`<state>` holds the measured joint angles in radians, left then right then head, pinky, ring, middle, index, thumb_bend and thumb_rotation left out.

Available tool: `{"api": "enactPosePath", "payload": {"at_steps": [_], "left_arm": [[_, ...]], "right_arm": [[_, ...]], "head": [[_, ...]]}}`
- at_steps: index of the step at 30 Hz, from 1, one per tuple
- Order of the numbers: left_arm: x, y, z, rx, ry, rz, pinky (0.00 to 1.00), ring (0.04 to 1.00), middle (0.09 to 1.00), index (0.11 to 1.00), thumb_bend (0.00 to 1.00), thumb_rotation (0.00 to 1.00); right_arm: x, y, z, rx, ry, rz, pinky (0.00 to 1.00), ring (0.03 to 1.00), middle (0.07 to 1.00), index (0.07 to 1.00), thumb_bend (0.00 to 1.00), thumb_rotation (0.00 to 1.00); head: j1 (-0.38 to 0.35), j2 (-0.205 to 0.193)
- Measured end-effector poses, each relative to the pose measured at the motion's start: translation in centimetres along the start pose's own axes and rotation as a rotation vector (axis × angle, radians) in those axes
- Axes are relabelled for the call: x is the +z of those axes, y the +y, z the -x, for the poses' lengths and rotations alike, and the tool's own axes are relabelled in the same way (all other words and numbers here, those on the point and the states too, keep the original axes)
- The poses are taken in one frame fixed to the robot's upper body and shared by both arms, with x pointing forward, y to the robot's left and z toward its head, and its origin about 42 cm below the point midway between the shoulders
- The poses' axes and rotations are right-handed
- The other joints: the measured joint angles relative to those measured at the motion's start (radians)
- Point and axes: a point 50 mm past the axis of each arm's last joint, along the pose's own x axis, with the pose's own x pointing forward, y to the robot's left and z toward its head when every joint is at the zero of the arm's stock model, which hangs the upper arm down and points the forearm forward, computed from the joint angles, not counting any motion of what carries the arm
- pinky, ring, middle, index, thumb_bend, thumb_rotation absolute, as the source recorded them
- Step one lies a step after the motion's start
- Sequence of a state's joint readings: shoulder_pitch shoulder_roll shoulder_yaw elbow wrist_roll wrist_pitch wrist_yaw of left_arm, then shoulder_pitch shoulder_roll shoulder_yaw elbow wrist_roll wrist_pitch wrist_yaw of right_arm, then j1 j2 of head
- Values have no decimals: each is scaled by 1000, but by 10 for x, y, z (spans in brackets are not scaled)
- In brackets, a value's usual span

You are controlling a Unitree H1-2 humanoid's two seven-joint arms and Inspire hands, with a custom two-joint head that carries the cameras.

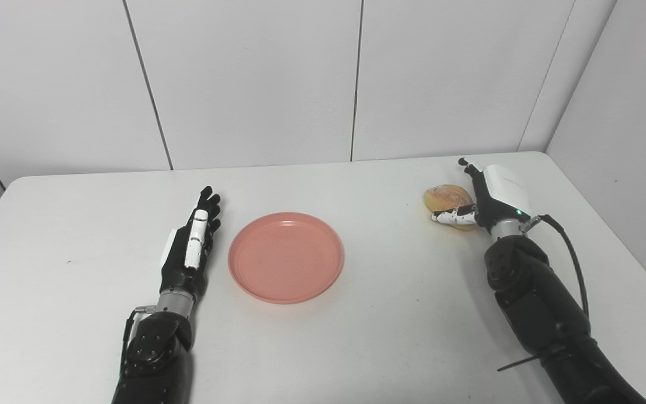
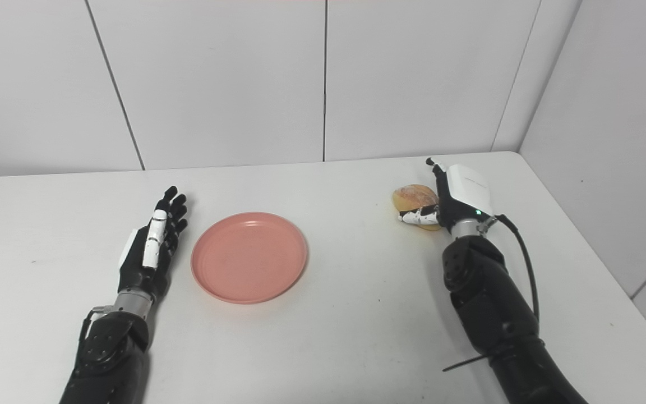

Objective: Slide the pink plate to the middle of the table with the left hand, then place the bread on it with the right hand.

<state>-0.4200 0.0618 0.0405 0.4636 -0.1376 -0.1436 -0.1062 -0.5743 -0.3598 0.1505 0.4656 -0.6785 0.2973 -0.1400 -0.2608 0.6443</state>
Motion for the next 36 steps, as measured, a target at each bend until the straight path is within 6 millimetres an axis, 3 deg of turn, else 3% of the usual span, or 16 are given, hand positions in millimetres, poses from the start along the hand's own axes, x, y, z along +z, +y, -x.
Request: {"api": "enactPosePath", "payload": {"at_steps": [2,4,7,10,17,18,19,22,26,29,31,33,36], "left_arm": [[0,0,0,1,-1,3,1000,998,977,967,451,1000],[0,0,0,1,-1,3,1000,996,974,965,445,1000],[0,0,0,2,0,4,1000,994,971,961,444,1000],[0,1,0,5,0,14,1000,995,971,961,449,1000],[0,1,0,5,1,15,1000,989,967,958,444,1000],[0,1,0,5,1,14,1000,988,967,957,443,1000],[0,1,0,4,1,14,1000,991,969,961,443,1000],[0,1,0,4,1,14,1000,993,971,960,448,1000],[0,1,0,3,1,13,1000,996,974,963,452,1000],[0,0,0,1,3,5,1000,995,972,963,440,1000],[0,-1,0,1,4,2,1000,989,966,956,436,1000],[0,-2,0,3,7,5,1000,989,966,956,435,1000],[-1,-3,0,6,10,-3,1000,983,963,954,441,1000]], "right_arm": [[0,0,0,1,-1,0,439,545,633,792,719,140],[0,1,0,2,-1,-3,339,433,511,783,599,31],[0,1,0,-2,1,-10,288,389,487,764,566,5],[-1,2,0,-15,0,-10,290,404,485,732,555,0],[-1,5,1,-42,-15,-1,164,239,471,649,546,0],[-1,6,2,-45,-16,1,159,233,471,642,546,0],[-1,6,2,-48,-18,2,206,299,477,627,544,0],[-2,9,2,-63,-26,12,254,359,464,527,519,0],[-3,9,2,-78,-37,8,292,393,442,541,512,0],[-2,9,3,-93,-55,-1,281,375,446,533,514,0],[-1,8,3,-111,-65,-11,207,285,469,496,522,0],[1,6,4,-139,-91,-33,180,257,471,491,524,0],[5,3,5,-175,-124,-75,195,280,475,488,523,0]], "head": [[2,2],[2,2],[2,3],[3,5],[6,5],[8,5],[8,5],[12,5],[20,3],[26,3],[31,2],[40,0],[52,0]]}}
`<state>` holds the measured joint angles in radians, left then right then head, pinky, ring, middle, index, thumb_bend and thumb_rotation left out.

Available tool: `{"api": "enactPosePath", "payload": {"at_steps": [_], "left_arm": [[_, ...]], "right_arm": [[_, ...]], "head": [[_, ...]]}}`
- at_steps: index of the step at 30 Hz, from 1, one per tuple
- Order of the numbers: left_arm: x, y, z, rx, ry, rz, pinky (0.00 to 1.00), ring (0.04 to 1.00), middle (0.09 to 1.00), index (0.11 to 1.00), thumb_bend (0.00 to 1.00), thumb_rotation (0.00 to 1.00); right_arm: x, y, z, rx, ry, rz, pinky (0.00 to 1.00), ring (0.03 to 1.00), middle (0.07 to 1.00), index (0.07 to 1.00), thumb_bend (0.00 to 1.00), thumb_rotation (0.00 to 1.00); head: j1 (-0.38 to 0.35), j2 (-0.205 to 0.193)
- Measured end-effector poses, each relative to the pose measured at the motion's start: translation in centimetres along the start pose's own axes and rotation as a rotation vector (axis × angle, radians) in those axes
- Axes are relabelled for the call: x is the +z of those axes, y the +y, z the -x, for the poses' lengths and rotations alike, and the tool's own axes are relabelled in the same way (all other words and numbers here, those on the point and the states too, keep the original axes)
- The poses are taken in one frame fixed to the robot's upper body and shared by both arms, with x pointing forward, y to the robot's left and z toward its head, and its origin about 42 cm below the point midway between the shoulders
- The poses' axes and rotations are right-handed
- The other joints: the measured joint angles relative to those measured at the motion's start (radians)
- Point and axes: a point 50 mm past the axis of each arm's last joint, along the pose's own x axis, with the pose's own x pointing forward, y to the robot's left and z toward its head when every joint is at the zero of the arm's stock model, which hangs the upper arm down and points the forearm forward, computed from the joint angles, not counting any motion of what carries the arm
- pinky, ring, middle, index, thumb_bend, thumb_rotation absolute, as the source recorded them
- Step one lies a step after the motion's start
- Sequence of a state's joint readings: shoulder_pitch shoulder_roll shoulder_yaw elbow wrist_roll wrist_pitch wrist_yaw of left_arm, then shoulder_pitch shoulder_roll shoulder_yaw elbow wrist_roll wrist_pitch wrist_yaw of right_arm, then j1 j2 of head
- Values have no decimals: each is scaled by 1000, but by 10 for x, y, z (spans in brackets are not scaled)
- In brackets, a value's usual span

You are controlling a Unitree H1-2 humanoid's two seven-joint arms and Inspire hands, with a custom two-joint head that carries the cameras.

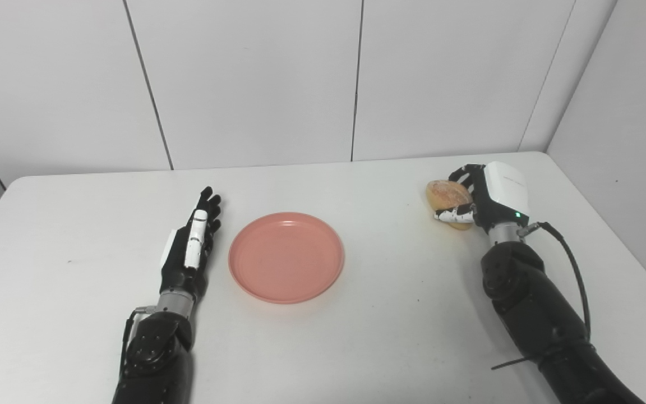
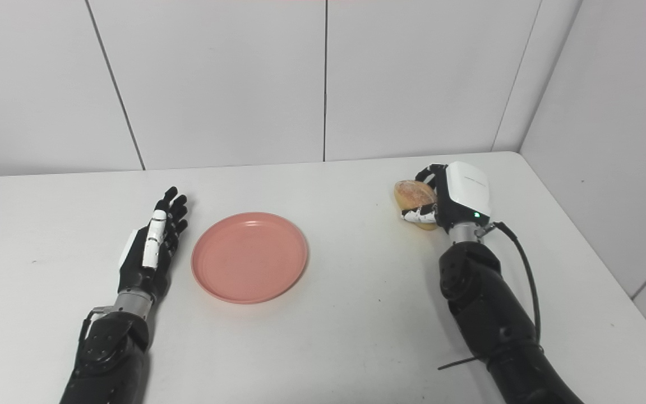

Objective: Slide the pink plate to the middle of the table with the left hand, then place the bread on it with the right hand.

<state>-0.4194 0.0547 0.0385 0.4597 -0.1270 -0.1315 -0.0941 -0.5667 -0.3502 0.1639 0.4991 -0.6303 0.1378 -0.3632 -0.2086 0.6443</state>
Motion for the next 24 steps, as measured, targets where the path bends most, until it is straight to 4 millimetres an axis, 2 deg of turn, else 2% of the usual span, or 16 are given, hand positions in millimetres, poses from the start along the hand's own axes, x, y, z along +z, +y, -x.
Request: {"api": "enactPosePath", "payload": {"at_steps": [2,5,8,10,14,17,20,24], "left_arm": [[0,-2,0,0,1,-17,995,976,952,943,446,1000],[-1,-7,0,1,9,-19,997,975,949,935,457,1000],[-2,-16,3,13,21,-16,993,974,949,931,472,1000],[-2,-21,3,22,26,-36,973,963,940,920,492,1000],[-1,-24,3,36,31,-71,976,966,942,919,490,1000],[0,-26,4,38,31,-64,973,969,945,919,489,1000],[1,-30,4,39,35,-51,994,981,954,926,481,1000],[0,-33,4,38,35,-42,996,984,957,931,480,1000]], "right_arm": [[7,-4,1,-19,-28,-42,248,338,444,532,515,0],[22,-11,2,-39,-75,-111,286,373,441,545,513,0],[39,-16,5,-33,-133,-175,263,346,469,501,520,0],[52,-16,9,-13,-175,-202,215,290,472,492,522,0],[77,-17,22,24,-248,-256,214,295,475,489,523,0],[94,-15,29,46,-296,-273,222,312,478,489,522,0],[111,-11,35,74,-332,-306,280,372,448,533,516,0],[131,3,44,134,-363,-333,251,339,458,515,519,0]], "head": [[18,2],[58,2],[86,2],[104,2],[127,5],[141,8],[175,12],[192,12]]}}
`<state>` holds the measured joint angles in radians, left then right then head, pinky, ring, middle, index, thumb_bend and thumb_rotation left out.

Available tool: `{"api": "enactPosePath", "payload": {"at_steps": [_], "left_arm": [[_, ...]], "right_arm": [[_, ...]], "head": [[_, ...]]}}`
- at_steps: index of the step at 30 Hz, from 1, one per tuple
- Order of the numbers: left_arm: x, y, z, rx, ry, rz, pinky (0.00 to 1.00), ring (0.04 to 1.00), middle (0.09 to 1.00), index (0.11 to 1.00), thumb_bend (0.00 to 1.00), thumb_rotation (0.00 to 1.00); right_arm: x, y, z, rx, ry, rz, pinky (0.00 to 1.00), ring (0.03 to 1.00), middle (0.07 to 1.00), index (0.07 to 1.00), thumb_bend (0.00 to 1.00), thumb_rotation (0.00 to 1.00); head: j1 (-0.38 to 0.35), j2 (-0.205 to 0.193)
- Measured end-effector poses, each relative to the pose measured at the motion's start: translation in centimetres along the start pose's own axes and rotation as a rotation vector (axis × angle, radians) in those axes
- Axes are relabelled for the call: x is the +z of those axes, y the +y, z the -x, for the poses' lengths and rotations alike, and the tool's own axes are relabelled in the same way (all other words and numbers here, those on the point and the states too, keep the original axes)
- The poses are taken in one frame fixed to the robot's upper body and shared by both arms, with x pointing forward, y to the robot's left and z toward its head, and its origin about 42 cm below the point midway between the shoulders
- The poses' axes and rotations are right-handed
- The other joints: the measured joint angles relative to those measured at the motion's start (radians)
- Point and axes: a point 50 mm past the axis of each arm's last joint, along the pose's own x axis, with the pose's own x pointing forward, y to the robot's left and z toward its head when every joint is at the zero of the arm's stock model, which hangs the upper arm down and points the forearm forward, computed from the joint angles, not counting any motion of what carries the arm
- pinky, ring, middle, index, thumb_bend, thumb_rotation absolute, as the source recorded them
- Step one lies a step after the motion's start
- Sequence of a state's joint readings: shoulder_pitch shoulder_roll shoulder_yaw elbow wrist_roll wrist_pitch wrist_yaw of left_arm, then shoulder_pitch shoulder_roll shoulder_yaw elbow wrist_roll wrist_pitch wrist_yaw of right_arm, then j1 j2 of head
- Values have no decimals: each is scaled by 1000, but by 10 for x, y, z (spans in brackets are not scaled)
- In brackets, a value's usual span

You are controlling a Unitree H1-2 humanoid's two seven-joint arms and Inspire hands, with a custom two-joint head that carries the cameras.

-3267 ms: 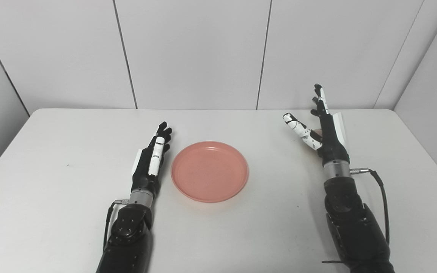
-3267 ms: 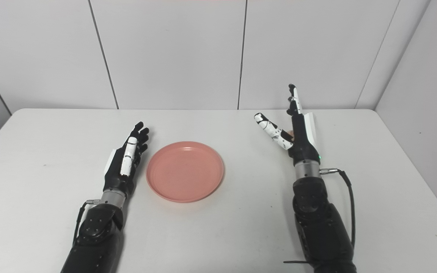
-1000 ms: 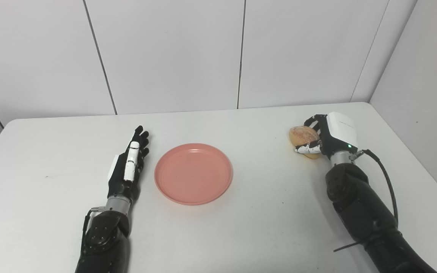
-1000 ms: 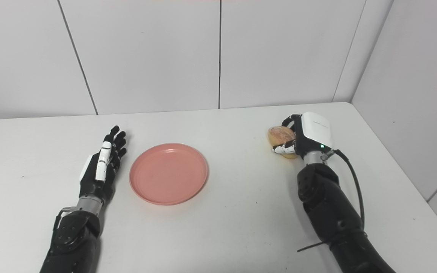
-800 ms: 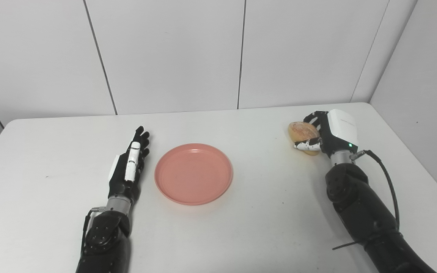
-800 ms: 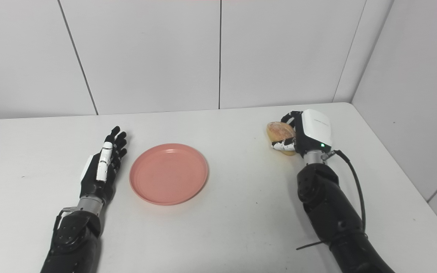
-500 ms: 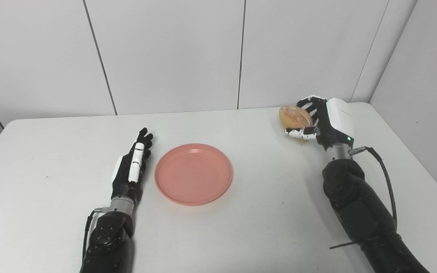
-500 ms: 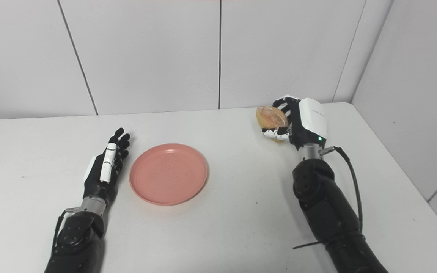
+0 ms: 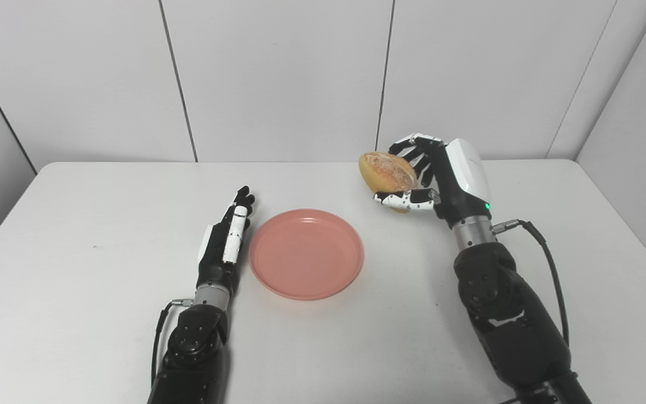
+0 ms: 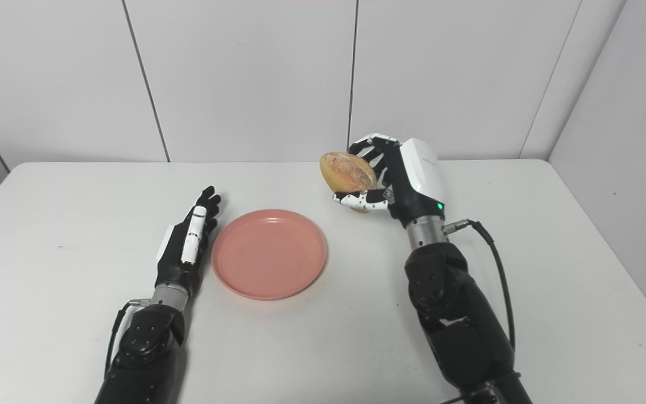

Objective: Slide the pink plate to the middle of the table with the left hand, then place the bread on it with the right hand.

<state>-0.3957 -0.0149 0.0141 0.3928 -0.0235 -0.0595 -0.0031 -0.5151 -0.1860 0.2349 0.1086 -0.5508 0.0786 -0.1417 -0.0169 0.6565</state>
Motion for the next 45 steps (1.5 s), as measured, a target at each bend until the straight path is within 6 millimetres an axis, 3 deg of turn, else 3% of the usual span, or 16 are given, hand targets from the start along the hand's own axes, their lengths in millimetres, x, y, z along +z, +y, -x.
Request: {"api": "enactPosePath", "payload": {"at_steps": [6,7,10,17,27,32,34,36,38,41,45], "left_arm": [[-1,-1,0,1,-2,6,999,992,970,946,483,1000],[-1,-2,0,0,-4,6,998,991,969,946,484,1000],[-3,-2,0,1,-14,7,994,990,971,950,484,1000],[-3,-4,-3,-2,-18,9,997,988,968,949,487,1000],[-3,-8,-3,16,-17,10,974,972,956,938,489,1000],[-3,-9,-3,20,-17,14,970,971,954,936,485,1000],[-2,-9,-3,19,-15,14,970,972,955,936,487,1000],[-2,-10,-3,19,-14,13,961,967,952,934,479,1000],[-1,-10,-3,19,-14,6,961,968,954,936,470,1000],[-1,-10,-3,18,-13,-2,958,968,954,938,473,1000],[2,-10,-2,18,-8,-4,959,971,958,942,470,1000]], "right_arm": [[22,30,0,94,-40,-22,199,272,474,489,523,0],[23,34,-1,111,-40,-20,218,296,476,489,523,0],[21,47,-2,165,-37,11,244,325,478,489,523,0],[19,80,1,270,-78,98,197,264,473,488,523,0],[15,100,-3,334,-101,150,170,231,471,489,522,0],[11,106,-3,354,-123,183,227,308,478,490,521,0],[11,106,-4,345,-127,194,297,388,484,492,520,0],[11,106,-4,346,-128,198,406,494,567,495,509,99],[10,106,-3,349,-130,202,570,631,684,697,575,336],[9,101,-3,380,-140,220,686,732,781,846,657,614],[14,92,-5,413,-167,235,754,796,839,912,719,778]], "head": [[49,3],[61,5],[66,5],[72,3],[69,9],[72,12],[71,12],[68,14],[66,12],[67,12],[67,11]]}}
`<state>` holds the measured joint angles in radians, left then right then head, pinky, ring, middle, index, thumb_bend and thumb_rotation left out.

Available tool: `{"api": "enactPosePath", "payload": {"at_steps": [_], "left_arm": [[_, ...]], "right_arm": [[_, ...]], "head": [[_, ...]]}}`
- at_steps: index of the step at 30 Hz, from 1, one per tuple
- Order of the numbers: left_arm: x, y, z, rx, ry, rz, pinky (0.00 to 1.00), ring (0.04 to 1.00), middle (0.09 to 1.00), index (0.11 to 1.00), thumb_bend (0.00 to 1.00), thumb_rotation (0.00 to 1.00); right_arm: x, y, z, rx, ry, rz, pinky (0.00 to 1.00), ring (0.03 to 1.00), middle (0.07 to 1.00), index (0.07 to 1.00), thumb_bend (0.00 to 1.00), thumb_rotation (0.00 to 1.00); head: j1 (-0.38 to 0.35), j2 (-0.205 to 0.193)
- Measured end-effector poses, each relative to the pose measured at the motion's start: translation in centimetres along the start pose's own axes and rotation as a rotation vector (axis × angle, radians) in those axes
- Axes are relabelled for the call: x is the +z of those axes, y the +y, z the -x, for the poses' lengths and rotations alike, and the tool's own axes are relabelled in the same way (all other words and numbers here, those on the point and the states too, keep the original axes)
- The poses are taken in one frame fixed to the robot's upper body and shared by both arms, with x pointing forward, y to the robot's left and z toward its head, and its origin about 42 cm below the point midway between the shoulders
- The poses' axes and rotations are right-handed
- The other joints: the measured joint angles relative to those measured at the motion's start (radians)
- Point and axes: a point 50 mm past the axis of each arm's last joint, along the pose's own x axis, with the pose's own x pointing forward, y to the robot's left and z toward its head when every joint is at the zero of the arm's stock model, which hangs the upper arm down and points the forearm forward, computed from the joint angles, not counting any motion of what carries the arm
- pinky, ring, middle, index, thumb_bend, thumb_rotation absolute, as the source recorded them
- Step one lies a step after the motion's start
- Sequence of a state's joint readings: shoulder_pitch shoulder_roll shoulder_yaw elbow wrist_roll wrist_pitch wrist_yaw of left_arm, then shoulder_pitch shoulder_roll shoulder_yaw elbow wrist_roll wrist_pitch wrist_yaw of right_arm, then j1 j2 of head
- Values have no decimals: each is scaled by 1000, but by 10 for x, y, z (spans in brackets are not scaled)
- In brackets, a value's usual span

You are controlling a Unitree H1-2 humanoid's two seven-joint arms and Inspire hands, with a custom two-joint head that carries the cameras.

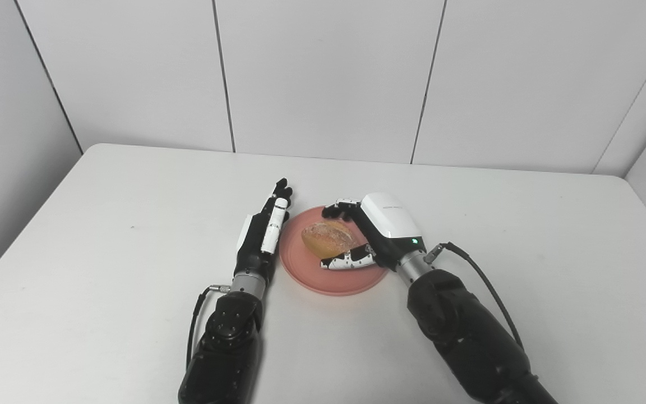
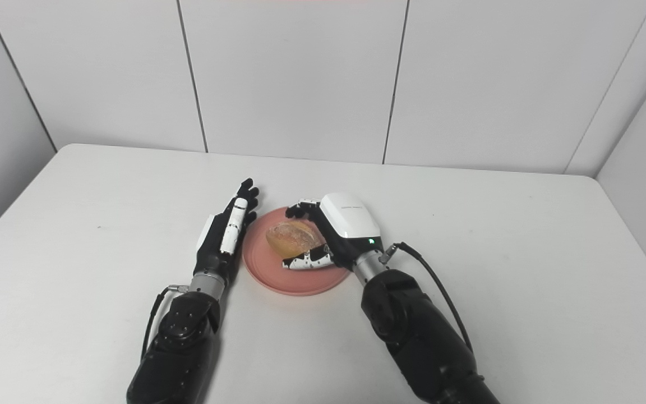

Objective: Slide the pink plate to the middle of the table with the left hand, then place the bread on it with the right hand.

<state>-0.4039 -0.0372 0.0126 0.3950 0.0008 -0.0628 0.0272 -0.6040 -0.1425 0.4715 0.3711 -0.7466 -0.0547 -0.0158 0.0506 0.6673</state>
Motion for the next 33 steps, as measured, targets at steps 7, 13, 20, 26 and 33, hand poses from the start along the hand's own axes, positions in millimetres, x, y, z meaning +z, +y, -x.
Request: {"api": "enactPosePath", "payload": {"at_steps": [7,13,20,26,33], "left_arm": [[0,2,0,6,5,18,978,983,967,954,451,1000],[-1,5,0,8,6,21,975,975,963,950,464,1000],[-3,10,0,26,-1,51,1000,990,966,950,456,1000],[-2,15,0,35,-4,85,1000,1000,973,959,439,1000],[1,21,0,37,-16,64,1000,994,965,952,447,1000]], "right_arm": [[6,-14,3,-16,-23,-44,815,870,918,975,776,883],[0,-23,16,-60,-8,-104,853,913,950,992,771,906],[-13,-29,36,-150,46,-250,871,952,992,1000,682,931],[-25,-11,54,-189,124,-466,953,999,1000,1000,555,980],[-35,0,53,-321,195,-869,999,1000,1000,1000,649,1000]], "head": [[-12,2],[-18,2],[-28,0],[-31,3],[-51,2]]}}
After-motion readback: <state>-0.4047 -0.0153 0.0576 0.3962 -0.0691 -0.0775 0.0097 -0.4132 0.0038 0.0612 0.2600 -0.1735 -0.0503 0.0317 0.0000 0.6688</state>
